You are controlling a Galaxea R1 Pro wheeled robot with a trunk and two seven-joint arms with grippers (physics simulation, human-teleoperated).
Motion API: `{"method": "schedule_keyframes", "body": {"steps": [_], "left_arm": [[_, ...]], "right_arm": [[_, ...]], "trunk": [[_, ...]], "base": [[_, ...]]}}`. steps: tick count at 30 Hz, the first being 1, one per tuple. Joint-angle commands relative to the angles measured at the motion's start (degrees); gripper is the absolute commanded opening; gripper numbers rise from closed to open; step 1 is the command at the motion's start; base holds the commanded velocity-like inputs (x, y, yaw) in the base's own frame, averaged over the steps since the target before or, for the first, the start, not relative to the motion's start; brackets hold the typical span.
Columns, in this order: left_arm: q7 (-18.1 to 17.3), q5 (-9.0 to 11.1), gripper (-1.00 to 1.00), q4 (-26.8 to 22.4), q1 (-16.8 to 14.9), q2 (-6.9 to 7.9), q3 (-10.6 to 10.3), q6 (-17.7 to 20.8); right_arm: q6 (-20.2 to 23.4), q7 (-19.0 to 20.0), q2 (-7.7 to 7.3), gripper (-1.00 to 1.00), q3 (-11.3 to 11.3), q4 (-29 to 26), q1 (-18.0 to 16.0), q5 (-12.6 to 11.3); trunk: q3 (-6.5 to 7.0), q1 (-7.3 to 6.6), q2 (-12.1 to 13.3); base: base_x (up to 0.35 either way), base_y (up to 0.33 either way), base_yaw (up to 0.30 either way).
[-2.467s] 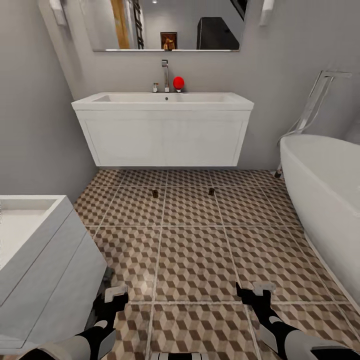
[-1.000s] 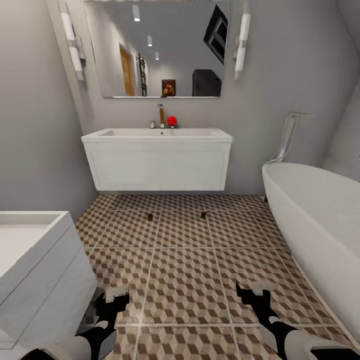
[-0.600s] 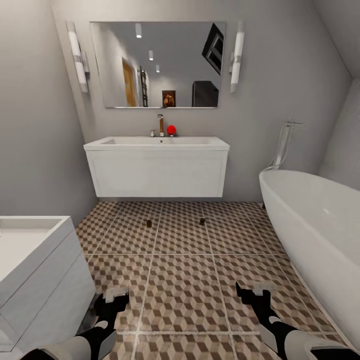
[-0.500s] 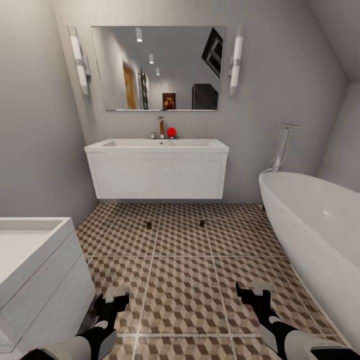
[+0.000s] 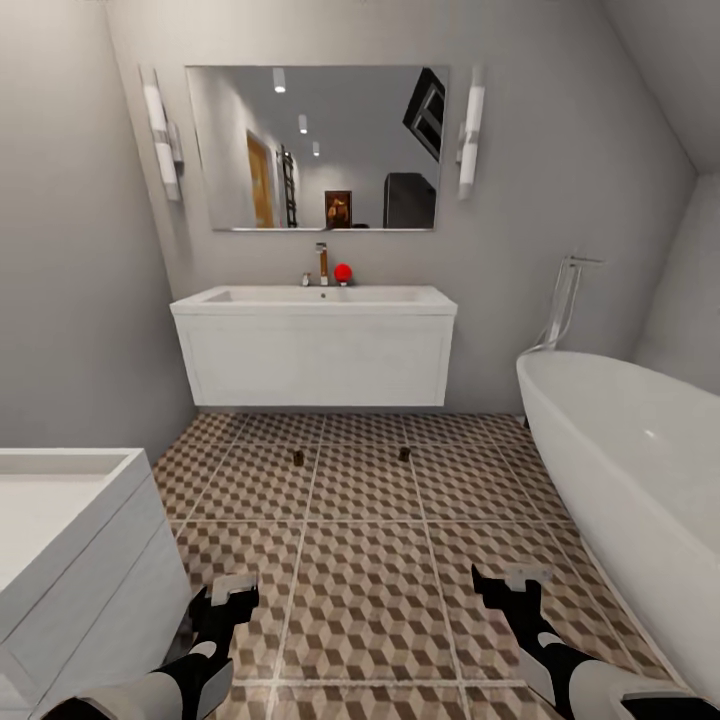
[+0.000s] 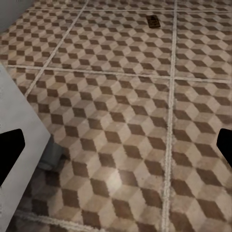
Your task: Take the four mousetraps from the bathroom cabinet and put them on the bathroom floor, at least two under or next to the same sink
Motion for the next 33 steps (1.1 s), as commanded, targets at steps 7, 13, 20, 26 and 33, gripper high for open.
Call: {"method": "schedule_keyframes", "body": {"steps": [7, 13, 20, 26, 33], "left_arm": [[0.2, 0.1, 1.00, 0.1, -0.1, 0.02, -0.5, -0.2], [0.2, 0.2, 1.00, 0.1, -0.1, -0.02, -0.5, -0.2], [0.2, 0.2, 1.00, 0.1, -0.1, -0.07, -0.5, -0.1], [0.1, 0.3, 1.00, 0.1, -0.1, -0.06, -0.5, -0.1], [0.1, 0.3, 1.00, 0.1, -0.1, -0.04, -0.5, -0.1]], "right_arm": [[-0.4, 0.2, 0.00, 1.00, 0.4, 0.2, -0.1, -0.5], [-0.3, 0.2, 0.00, 1.00, 0.4, 0.2, -0.1, -0.5], [-0.3, 0.2, 0.00, 1.00, 0.4, 0.2, -0.1, -0.5], [-0.3, 0.2, 0.00, 1.00, 0.4, 0.3, -0.1, -0.5], [-0.3, 0.2, 0.00, 1.00, 0.4, 0.3, -0.1, -0.3]], "trunk": [[1.20, -1.55, 2.8], [2.28, -2.87, 5.2], [3.54, -4.41, 8.0], [4.61, -5.73, 10.4], [5.87, -7.27, 13.2]], "base": [[0.000, 0.000, 0.000], [0.000, 0.000, 0.000], [0.000, 0.000, 0.000], [0.000, 0.000, 0.000], [0.000, 0.000, 0.000]]}}
